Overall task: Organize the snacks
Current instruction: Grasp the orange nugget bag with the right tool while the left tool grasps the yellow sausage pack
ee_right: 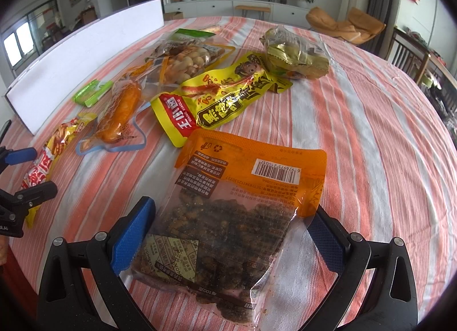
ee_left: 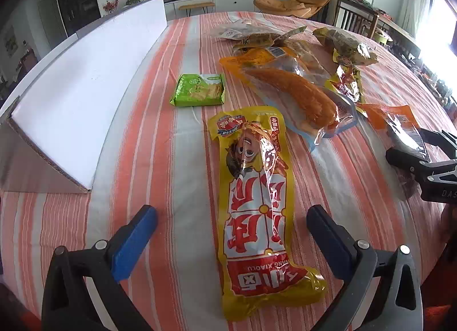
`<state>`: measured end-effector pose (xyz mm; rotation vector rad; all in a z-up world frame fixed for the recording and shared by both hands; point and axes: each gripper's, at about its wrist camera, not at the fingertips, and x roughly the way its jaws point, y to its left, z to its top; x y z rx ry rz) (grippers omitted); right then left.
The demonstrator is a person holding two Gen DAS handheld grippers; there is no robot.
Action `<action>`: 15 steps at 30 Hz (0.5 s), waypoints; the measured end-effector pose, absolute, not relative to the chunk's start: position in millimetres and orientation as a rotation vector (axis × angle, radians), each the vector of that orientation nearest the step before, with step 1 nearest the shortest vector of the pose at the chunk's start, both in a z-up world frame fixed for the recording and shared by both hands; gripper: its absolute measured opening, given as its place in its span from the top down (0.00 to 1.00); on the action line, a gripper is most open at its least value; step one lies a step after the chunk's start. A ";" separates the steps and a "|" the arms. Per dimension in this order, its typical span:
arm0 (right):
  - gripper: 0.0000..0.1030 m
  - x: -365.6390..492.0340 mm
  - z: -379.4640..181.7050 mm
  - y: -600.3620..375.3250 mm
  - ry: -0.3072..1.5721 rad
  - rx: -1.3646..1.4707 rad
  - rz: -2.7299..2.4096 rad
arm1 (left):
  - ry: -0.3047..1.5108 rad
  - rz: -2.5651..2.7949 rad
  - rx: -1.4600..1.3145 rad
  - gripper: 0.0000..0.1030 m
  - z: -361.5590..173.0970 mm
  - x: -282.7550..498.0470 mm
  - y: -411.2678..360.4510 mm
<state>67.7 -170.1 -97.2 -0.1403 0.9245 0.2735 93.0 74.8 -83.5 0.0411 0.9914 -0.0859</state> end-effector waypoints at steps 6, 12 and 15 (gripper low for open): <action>0.00 75.6 -97.5 -167.0 0.952 -0.150 0.290 | 1.034 -0.081 0.043 0.00 -82.0 97.8 73.0; 0.01 109.6 -94.4 -162.1 1.158 -0.168 0.299 | 1.058 -0.079 0.043 0.00 -82.2 98.4 72.2; 0.01 107.8 -91.0 -164.2 1.185 -0.121 0.273 | 1.071 -0.083 0.047 0.00 -82.1 98.6 72.7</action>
